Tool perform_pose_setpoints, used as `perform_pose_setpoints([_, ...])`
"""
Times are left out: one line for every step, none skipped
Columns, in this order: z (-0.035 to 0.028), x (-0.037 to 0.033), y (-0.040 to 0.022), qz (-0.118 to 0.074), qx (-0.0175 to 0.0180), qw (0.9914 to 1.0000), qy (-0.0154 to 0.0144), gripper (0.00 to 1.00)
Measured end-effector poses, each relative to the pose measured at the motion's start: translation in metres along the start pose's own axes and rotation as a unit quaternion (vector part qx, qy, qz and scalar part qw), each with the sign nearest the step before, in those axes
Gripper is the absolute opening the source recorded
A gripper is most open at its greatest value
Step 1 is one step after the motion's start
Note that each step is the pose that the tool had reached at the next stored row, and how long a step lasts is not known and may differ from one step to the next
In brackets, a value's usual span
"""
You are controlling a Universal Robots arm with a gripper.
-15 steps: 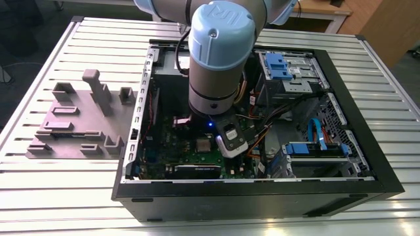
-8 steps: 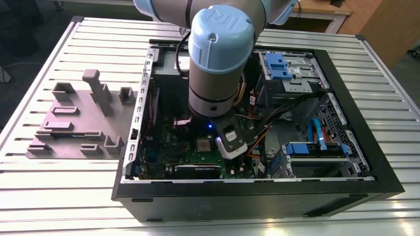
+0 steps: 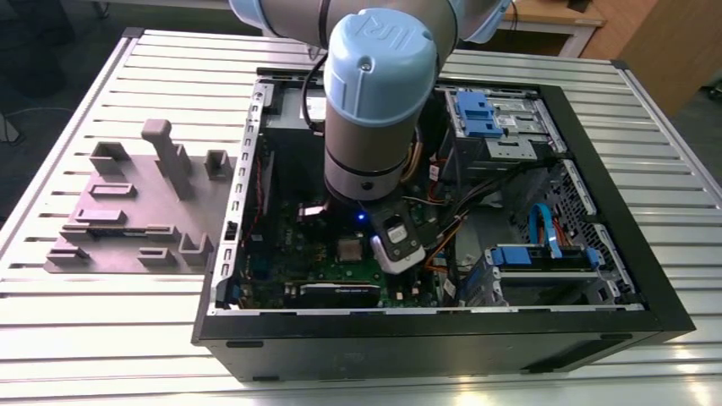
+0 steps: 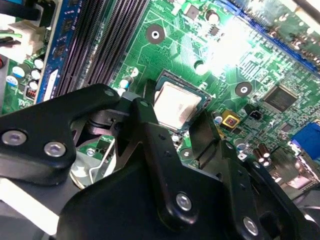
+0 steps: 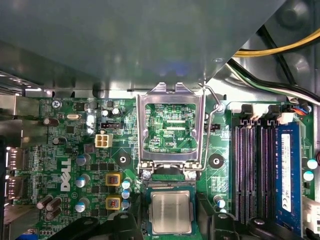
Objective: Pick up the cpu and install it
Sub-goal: 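Place the cpu into insertion slot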
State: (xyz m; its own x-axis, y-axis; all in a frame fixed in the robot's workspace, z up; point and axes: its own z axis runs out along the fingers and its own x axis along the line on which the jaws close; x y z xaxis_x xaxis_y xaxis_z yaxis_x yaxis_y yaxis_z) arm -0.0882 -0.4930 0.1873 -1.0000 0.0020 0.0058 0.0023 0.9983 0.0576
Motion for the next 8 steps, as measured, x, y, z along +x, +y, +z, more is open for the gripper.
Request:
perform_pose_setpoints([-0.0014,0.0001,-0.0001,0.0,0.0005,1.0,0.0002,0.52])
perform_pose_setpoints([-0.0028,0.0001,0.0,0.0,0.0007,1.0,0.0003,0.52])
perform_pose_setpoints([-0.0038,0.0001,0.0001,0.0,0.0006,1.0,0.0003,0.52])
perform_pose_setpoints([-0.0044,0.0001,0.0001,0.0,0.0003,1.0,0.0002,0.52])
perform_pose_setpoints([-0.0045,0.0001,0.0002,0.0,0.0003,1.0,0.0002,0.52])
perform_pose_setpoints([-0.0045,0.0001,0.0002,0.0,0.0004,1.0,0.0002,0.52])
perform_pose_setpoints([-0.0044,0.0001,0.0002,0.0,0.0003,1.0,0.0002,0.52])
perform_pose_setpoints([-0.0045,0.0001,0.0001,0.0,0.0003,1.0,0.0002,0.52])
